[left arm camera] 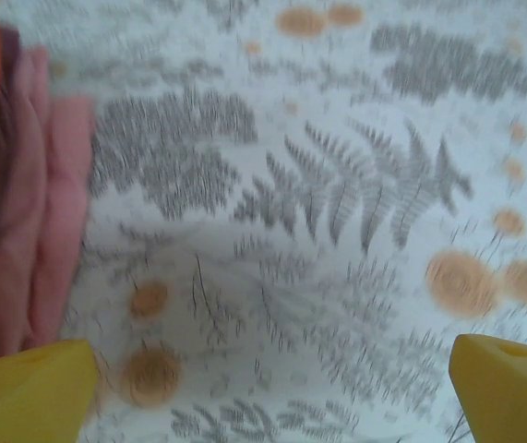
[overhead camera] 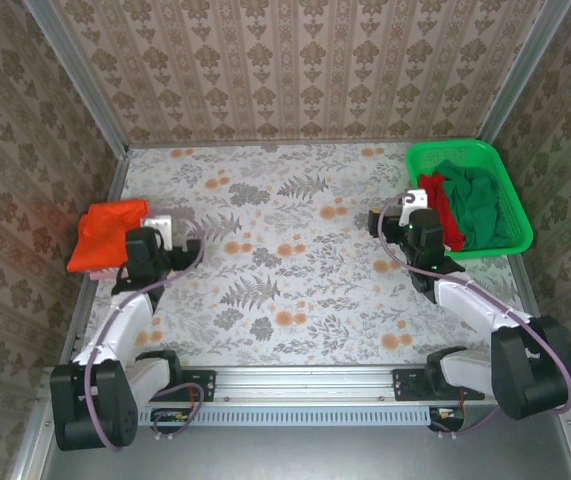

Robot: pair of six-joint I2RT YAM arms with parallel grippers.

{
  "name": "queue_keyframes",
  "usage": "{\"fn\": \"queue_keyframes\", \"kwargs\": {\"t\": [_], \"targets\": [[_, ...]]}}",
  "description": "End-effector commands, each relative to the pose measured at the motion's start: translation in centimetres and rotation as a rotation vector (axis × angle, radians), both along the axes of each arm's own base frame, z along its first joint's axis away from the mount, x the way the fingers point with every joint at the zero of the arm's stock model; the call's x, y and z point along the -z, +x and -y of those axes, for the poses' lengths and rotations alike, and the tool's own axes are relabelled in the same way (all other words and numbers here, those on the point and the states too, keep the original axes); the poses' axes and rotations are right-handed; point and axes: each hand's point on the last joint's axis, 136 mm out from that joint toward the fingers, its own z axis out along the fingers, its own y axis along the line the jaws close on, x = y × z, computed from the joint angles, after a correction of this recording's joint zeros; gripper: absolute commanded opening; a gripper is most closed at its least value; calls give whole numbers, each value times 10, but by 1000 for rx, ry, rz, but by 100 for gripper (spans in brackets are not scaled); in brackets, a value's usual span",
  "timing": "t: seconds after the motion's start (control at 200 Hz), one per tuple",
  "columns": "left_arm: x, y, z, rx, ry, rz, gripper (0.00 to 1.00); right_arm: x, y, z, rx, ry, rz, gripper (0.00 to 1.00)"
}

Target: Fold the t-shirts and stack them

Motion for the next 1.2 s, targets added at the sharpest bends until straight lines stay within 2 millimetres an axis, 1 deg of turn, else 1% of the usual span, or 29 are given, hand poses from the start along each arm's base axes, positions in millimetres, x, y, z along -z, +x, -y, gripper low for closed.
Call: {"fn": "queue_keyframes", "kwargs": {"t": [0.0,0.095,0.175,0.2,0.21,0.255,0.345,0.39,0.505,0.53,0.585,0.65,0.68,0.72,1.195], "targets": [[-38,24,-3,15,82,254,100,13,4,28,85,-79,7,100],[-31,32,-8,12,136,279,100,21,6,42,114,-67,45,100],[-25,42,-11,2,137,307,100,31,7,49,122,-38,62,100],[-23,45,-12,0,135,314,100,28,8,51,124,-30,90,100],[-22,47,-13,-3,132,317,100,35,8,52,126,-29,78,100],[-22,53,-16,-15,132,333,100,42,9,53,121,-15,81,100],[-18,63,-23,-42,67,300,100,52,11,51,102,-8,86,100],[-18,66,-25,-52,38,333,100,55,12,49,91,-10,88,100],[4,72,-14,-2,67,335,100,56,12,49,85,-5,78,100],[4,75,-12,0,88,353,100,57,12,49,86,-2,72,100],[10,75,-11,-2,93,290,100,58,14,51,88,4,58,100],[11,82,-18,-53,118,277,100,59,18,54,109,2,37,100],[13,83,-19,-60,120,250,100,59,18,54,109,2,37,100],[11,84,-17,-57,131,261,100,59,18,54,108,1,36,100],[12,84,-17,-59,135,255,100,59,19,52,106,-11,33,100]]}}
